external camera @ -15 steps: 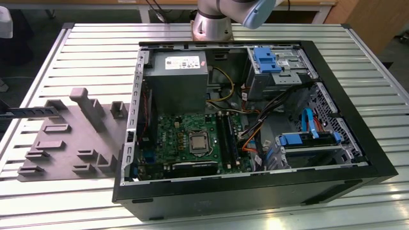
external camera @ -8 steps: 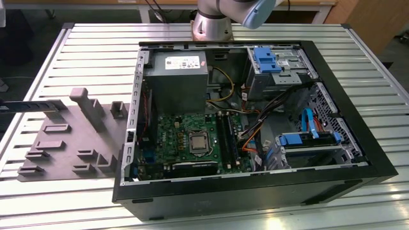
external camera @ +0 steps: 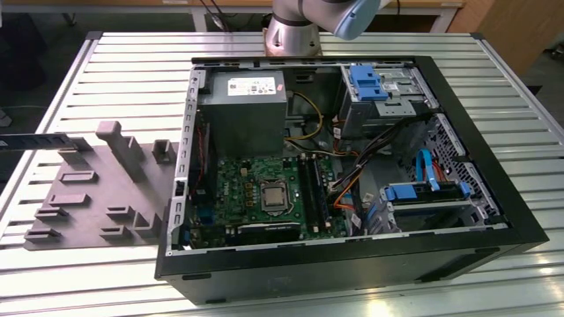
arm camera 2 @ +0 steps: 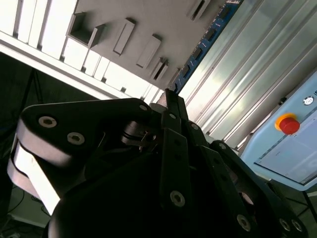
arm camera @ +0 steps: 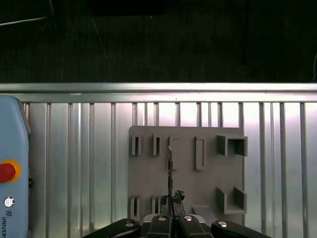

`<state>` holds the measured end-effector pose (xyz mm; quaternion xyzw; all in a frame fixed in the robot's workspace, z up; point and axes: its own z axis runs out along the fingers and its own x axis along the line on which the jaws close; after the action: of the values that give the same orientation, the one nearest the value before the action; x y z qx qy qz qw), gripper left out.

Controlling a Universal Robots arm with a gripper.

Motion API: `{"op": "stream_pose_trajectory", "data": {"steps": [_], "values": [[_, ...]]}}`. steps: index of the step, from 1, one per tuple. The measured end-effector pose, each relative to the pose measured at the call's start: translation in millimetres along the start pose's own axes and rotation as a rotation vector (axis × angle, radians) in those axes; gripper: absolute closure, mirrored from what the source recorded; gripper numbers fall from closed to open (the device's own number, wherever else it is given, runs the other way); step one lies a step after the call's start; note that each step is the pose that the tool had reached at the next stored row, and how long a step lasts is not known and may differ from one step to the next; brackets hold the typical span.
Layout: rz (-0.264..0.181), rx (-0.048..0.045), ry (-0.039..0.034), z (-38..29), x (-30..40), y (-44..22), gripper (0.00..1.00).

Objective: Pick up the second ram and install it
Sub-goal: 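Pick up the second ram and move it above second insertion slot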

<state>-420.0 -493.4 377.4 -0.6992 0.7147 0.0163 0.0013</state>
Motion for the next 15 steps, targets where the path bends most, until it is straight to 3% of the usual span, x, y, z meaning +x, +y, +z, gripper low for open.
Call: {"op": "stream_pose_trajectory", "data": {"steps": [15], "values": [[0.0, 0.0, 0.0, -14.6, -3.2, 0.4, 0.89]]}}
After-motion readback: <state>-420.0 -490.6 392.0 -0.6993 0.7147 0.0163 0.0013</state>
